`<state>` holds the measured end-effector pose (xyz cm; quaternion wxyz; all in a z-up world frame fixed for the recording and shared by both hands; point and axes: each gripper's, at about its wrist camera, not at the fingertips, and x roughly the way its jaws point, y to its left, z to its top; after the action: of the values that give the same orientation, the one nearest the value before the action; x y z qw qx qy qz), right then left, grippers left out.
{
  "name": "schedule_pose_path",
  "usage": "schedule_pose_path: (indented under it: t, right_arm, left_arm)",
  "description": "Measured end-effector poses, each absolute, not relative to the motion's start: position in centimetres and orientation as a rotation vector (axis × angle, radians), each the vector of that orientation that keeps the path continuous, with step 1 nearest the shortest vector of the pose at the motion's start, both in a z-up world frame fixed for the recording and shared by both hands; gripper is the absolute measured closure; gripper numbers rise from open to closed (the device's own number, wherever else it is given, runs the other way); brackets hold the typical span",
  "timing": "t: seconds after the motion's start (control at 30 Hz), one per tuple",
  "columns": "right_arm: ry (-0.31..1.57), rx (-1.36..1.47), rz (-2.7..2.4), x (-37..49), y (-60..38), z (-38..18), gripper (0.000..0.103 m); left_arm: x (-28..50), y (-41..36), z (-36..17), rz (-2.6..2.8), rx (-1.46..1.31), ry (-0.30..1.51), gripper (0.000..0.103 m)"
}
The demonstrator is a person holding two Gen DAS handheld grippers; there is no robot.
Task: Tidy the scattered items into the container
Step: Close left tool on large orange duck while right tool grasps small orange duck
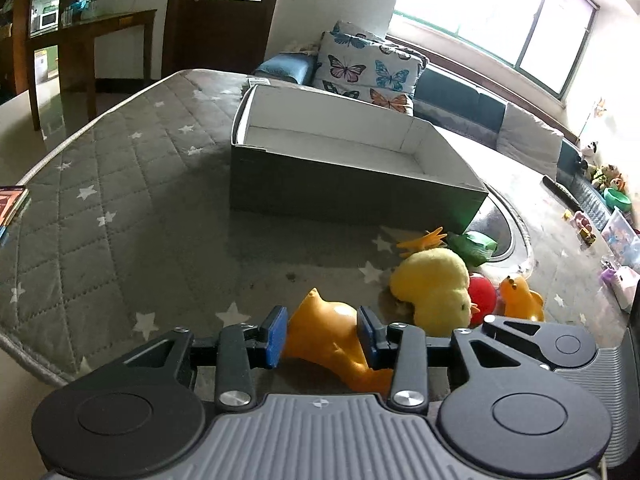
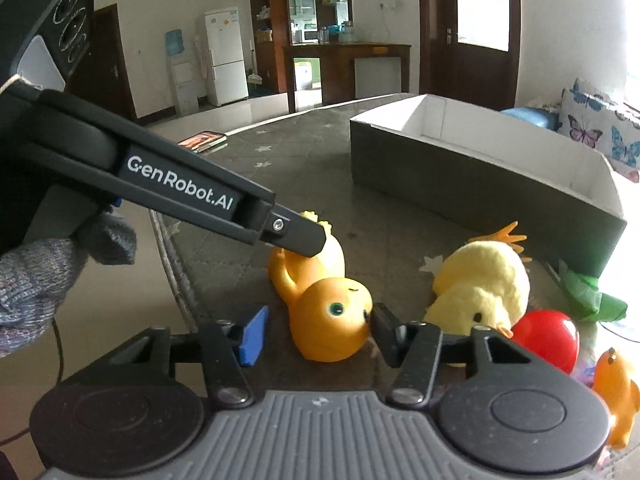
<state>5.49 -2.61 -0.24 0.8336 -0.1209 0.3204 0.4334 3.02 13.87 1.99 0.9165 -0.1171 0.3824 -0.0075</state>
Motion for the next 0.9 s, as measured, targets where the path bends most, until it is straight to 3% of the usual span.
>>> schedule_pose_path:
  t: [0.2,0.37,0.47,0.9]
  right_arm:
    - [0.702,-0.239,0.913,6.1,-2.6,-0.9,0.06]
    - [0.716,-0.233,0.925,6.2,-2.9,-1.0,0.059]
    - [0.707,-0.237,0.924,6.2,-3.1,-0.9,0.048]
    - [0.689,-0.229,0.951,7.1,-2.4,-0.4,0.054]
  left_arm:
    - [3.3,14.3,1.7,-0.028,-0.246,0.789,0.058]
    - [3.0,14.5,1.6,-0.033,-0.264,0.779,0.058]
    - [2.9,14.6,1.6,-0.037,-0.271,0.777,0.058]
    - [2.2,15.2,2.6,-0.035,-0.261,0.743,0.061]
